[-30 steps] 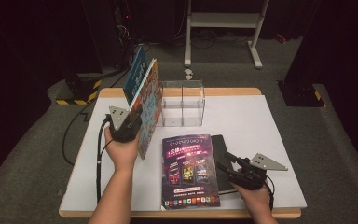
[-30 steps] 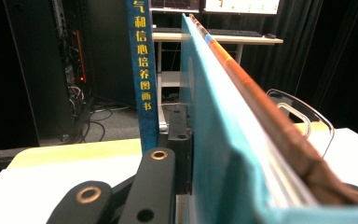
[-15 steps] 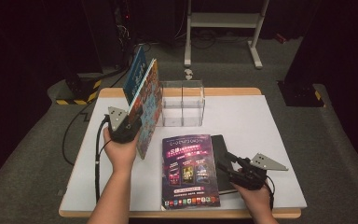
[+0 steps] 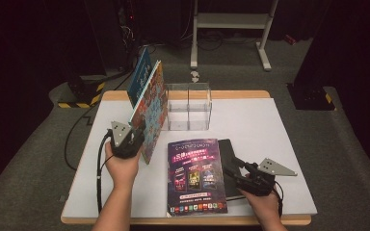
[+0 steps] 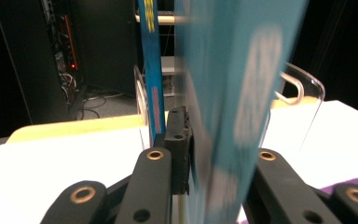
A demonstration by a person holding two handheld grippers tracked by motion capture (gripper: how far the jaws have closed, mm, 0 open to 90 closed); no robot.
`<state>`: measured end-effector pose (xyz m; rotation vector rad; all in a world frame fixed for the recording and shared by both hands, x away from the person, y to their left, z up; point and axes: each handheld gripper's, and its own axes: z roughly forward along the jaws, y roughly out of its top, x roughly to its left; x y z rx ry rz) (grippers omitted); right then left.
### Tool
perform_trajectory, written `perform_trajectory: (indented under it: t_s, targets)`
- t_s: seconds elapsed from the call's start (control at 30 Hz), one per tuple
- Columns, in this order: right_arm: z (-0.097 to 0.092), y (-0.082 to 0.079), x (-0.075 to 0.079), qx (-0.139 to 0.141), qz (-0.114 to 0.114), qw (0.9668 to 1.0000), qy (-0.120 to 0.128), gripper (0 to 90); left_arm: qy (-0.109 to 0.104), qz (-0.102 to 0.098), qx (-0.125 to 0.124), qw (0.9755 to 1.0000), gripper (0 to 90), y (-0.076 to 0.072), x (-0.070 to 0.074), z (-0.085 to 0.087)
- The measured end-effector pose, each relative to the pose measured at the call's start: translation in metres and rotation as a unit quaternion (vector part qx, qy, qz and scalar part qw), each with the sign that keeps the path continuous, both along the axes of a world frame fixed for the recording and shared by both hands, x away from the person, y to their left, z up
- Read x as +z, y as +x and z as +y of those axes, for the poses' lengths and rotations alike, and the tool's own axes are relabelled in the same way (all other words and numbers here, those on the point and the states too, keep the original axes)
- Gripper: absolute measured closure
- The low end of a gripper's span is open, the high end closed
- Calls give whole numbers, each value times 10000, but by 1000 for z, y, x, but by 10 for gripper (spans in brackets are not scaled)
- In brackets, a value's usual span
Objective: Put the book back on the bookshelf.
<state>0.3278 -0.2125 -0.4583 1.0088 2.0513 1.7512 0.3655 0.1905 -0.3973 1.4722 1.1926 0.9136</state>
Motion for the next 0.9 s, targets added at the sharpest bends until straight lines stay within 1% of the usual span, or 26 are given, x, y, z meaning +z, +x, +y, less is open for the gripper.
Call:
perform_trajectory:
  t_s: [0.13,0.27,0.4,0.5,0.6,0.63,0.73,0.9]
  targets:
    - [0,0,0,5,-24,10000,-9,456,-16,-9,14,10000,767,-7,-8,1]
    - [0,0,0,6,-21,10000,-5,456,1,42,13,10000,768,-11,-14,1]
    - [1,-1,1,22,-26,10000,-13,456,48,120,20,9999,769,-12,-21,0]
    - [1,-1,0,30,-16,10000,-14,456,39,146,73,9999,775,-12,-25,-1]
    - [1,-1,0,38,-16,10000,-15,456,98,117,157,9998,789,-12,-25,-2]
    - [1,-1,0,39,-16,10000,-17,456,155,105,221,9996,794,-12,-25,-3]
    - [2,-1,0,40,-11,10000,-14,456,131,88,307,9994,800,-12,-25,-4]
    - [1,-1,0,35,11,10000,-3,456,186,38,353,9992,804,-11,-25,-8]
